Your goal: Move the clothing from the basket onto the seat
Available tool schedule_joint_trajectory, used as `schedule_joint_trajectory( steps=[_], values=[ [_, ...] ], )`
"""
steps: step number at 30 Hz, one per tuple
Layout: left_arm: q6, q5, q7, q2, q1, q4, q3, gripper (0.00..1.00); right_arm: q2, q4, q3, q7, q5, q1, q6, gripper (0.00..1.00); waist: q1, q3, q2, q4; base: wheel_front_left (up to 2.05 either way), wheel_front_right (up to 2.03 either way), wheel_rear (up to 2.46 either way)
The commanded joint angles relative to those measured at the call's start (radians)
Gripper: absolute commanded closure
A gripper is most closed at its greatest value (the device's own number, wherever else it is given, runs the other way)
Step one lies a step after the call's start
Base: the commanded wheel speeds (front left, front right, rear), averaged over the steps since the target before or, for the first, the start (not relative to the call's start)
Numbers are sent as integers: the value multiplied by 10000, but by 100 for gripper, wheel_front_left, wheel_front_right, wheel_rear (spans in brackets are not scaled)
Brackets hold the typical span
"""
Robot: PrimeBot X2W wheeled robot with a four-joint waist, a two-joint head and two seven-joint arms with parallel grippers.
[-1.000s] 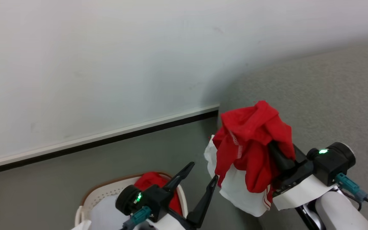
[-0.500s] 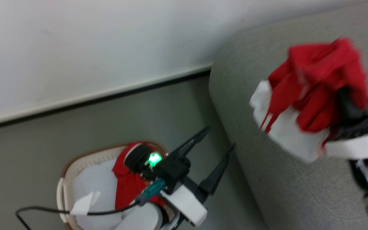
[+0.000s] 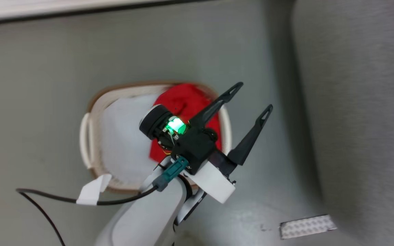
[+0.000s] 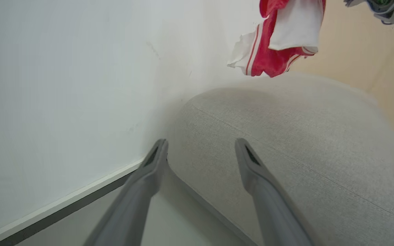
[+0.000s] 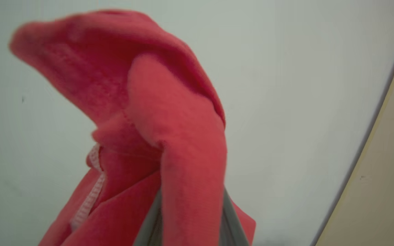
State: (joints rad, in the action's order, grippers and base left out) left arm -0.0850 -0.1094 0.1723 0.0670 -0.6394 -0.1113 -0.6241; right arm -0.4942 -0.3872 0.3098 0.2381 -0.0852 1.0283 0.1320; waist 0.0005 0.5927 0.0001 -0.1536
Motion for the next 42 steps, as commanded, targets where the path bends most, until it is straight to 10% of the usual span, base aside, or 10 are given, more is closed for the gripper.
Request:
schedule_joint_trajectory(
  steps=[1,11,13,15,30,42],
  values=[
    [116,-77,180,-34,-177,-91,16,0,-394,-547,562,-99,313,549,-25,100,-5,1113,-1,1203,0,0,0],
    [615,-660,732,-117,313,-309,-9,0,-620,-3627,4684,-400,3802,1038,-25,100,-5,1512,-1,2117,0,0,0],
    [635,-698,772,-114,420,-417,-71,0,-286,-3803,5464,-333,4652,879,-25,70,-5,1359,-1,2160,0,0,0],
    [717,-754,818,-102,526,-499,12,0,105,-3901,5884,-360,5274,775,-25,0,-5,1150,-1,2133,0,0,0],
    [1105,-1452,921,241,2425,-819,910,0,2207,-4478,4380,214,5616,-1540,-25,0,-5,-2317,-1,1339,0,0,0],
    [1473,-1731,922,537,5160,-571,2395,0,3948,-440,1717,276,2462,-6310,-25,0,-5,-5075,-1,1669,0,0,0]
  ],
)
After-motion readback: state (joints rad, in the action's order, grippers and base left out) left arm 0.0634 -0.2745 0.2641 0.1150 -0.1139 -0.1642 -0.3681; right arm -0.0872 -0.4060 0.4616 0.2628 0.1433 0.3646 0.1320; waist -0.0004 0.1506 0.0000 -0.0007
